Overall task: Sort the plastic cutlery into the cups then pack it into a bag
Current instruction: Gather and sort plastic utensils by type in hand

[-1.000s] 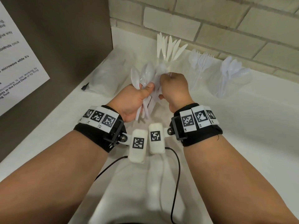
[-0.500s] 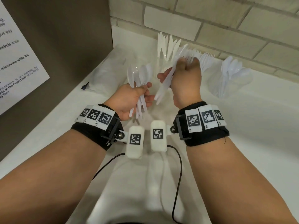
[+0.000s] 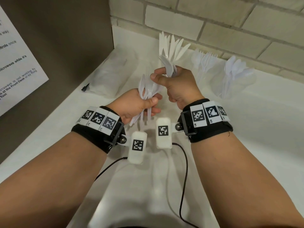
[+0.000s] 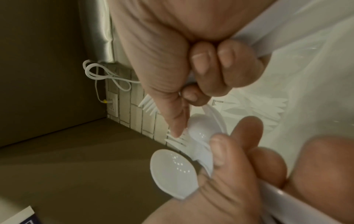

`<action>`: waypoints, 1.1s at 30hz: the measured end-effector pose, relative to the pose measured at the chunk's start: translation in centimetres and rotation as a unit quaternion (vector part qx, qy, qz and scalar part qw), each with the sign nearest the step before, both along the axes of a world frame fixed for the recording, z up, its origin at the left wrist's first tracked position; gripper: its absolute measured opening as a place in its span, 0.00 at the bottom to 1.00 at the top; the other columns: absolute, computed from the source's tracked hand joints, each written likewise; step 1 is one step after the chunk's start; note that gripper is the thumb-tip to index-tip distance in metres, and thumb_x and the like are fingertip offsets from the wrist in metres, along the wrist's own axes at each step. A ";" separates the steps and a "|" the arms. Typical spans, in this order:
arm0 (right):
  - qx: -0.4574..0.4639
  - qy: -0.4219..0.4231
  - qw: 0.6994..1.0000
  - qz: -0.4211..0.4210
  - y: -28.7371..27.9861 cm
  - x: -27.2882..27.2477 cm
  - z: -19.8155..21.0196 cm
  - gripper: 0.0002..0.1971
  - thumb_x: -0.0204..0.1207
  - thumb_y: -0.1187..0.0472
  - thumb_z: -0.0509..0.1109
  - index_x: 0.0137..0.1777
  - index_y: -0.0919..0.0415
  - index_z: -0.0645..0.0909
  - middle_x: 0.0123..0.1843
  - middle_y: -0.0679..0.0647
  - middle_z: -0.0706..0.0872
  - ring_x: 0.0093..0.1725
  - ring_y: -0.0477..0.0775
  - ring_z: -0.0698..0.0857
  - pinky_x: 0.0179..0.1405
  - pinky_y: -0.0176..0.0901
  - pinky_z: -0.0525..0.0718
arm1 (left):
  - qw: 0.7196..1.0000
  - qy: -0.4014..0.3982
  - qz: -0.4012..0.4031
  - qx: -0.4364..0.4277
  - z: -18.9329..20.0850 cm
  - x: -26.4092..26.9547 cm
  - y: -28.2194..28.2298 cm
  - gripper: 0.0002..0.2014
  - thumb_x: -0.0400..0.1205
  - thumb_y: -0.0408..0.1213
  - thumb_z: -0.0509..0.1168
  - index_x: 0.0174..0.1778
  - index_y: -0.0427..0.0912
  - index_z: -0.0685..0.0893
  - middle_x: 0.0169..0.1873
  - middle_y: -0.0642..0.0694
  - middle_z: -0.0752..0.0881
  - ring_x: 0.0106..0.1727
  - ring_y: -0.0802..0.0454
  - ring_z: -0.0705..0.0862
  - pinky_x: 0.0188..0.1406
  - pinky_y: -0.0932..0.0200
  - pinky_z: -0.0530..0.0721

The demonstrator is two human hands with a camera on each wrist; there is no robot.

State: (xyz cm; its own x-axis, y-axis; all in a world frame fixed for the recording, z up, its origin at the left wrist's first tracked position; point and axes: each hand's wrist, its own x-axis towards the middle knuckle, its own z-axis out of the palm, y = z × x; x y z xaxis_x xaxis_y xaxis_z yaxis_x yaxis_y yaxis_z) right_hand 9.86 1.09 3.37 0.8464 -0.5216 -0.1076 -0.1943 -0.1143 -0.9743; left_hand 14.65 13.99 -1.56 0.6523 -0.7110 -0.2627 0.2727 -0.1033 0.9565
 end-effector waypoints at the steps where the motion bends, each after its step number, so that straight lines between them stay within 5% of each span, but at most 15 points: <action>1: -0.002 -0.003 1.000 -0.004 0.0 0.1 0.0 0.07 0.70 0.61 0.80 0.46 0.59 0.86 0.29 0.48 0.82 0.11 0.40 0.68 0.14 0.29 0.62 | 1.000 -0.001 -0.001 0.001 0.0 -0.1 0.0 0.06 0.83 0.31 0.63 0.52 0.40 0.83 0.39 0.51 0.88 0.36 0.56 0.91 0.39 0.60 0.90; 8: 0.001 -0.008 1.000 0.014 -0.1 0.1 0.0 0.06 0.71 0.62 0.78 0.44 0.58 0.83 0.30 0.49 0.82 0.12 0.39 0.69 0.14 0.29 0.63 | 1.000 -0.021 0.008 -0.004 -0.7 0.1 -0.2 0.03 0.83 0.32 0.64 0.45 0.40 0.82 0.39 0.45 0.87 0.41 0.49 0.91 0.51 0.49 0.88; 13: 0.044 -0.055 0.997 -0.023 -0.3 0.2 0.0 0.06 0.79 0.59 0.71 0.43 0.53 0.77 0.29 0.51 0.77 0.16 0.46 0.67 0.19 0.35 0.65 | 0.994 0.061 0.038 -0.083 -0.4 -0.3 -0.3 0.14 0.86 0.42 0.57 0.46 0.36 0.81 0.38 0.42 0.88 0.40 0.45 0.89 0.45 0.51 0.87; 17: 0.048 -0.109 0.991 -0.055 -0.7 0.1 0.1 0.05 0.84 0.59 0.64 0.46 0.55 0.73 0.39 0.56 0.89 0.18 0.49 0.67 0.20 0.36 0.66 | 0.992 0.080 0.070 -0.067 -0.6 0.2 -0.1 0.14 0.87 0.43 0.56 0.46 0.37 0.81 0.37 0.42 0.90 0.41 0.45 0.91 0.46 0.50 0.88; 21: -0.007 -0.116 0.990 -0.073 -1.4 0.1 0.0 0.02 0.84 0.61 0.60 0.54 0.55 0.71 0.34 0.53 0.83 0.28 0.51 0.80 0.27 0.44 0.81 | 0.995 -0.004 0.099 -0.030 -0.8 0.0 -0.4 0.14 0.87 0.41 0.57 0.40 0.39 0.80 0.31 0.45 0.80 0.34 0.50 0.82 0.40 0.54 0.84; 23: -0.002 -0.088 0.995 -0.057 -1.5 0.0 -0.1 0.06 0.84 0.61 0.60 0.59 0.54 0.71 0.37 0.53 0.77 0.25 0.51 0.82 0.28 0.46 0.85 | 0.992 -0.057 0.114 -0.001 -0.9 0.1 -0.5 0.15 0.86 0.44 0.60 0.37 0.40 0.79 0.24 0.48 0.78 0.26 0.53 0.79 0.38 0.51 0.84; 25: -0.019 -0.051 0.998 -0.038 -1.5 -0.4 -0.1 0.07 0.82 0.58 0.65 0.56 0.56 0.73 0.36 0.52 0.76 0.18 0.50 0.74 0.21 0.41 0.78 | 0.988 -0.112 0.104 0.028 -0.9 0.3 -0.5 0.14 0.82 0.47 0.65 0.40 0.39 0.77 0.22 0.47 0.77 0.19 0.55 0.77 0.35 0.48 0.87; 30: 0.007 0.019 0.999 0.044 -0.9 -1.1 -0.1 0.18 0.70 0.48 0.79 0.45 0.64 0.82 0.25 0.47 0.79 0.15 0.44 0.68 0.19 0.36 0.67 | 0.976 -0.195 0.060 0.071 -0.4 -0.1 -0.6 0.13 0.78 0.44 0.71 0.38 0.42 0.75 0.28 0.47 0.73 0.14 0.56 0.71 0.16 0.59 0.79; 33: -0.020 0.016 0.997 0.073 -0.7 -0.9 -0.4 0.10 0.69 0.56 0.81 0.39 0.61 0.84 0.26 0.49 0.84 0.18 0.47 0.73 0.20 0.37 0.69 | 0.973 -0.218 0.011 0.080 -0.1 -0.3 -0.6 0.15 0.79 0.44 0.70 0.56 0.40 0.78 0.34 0.46 0.74 0.14 0.58 0.69 0.13 0.62 0.72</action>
State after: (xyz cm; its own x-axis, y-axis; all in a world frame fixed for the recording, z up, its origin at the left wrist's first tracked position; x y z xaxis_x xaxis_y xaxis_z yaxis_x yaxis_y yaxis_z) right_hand 8.92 0.34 2.95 0.9101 -0.3972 -0.1179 -0.2045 -0.1831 -0.9616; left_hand 14.35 13.40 -1.66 0.7417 -0.6677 -0.0637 -0.1515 -0.2592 0.9539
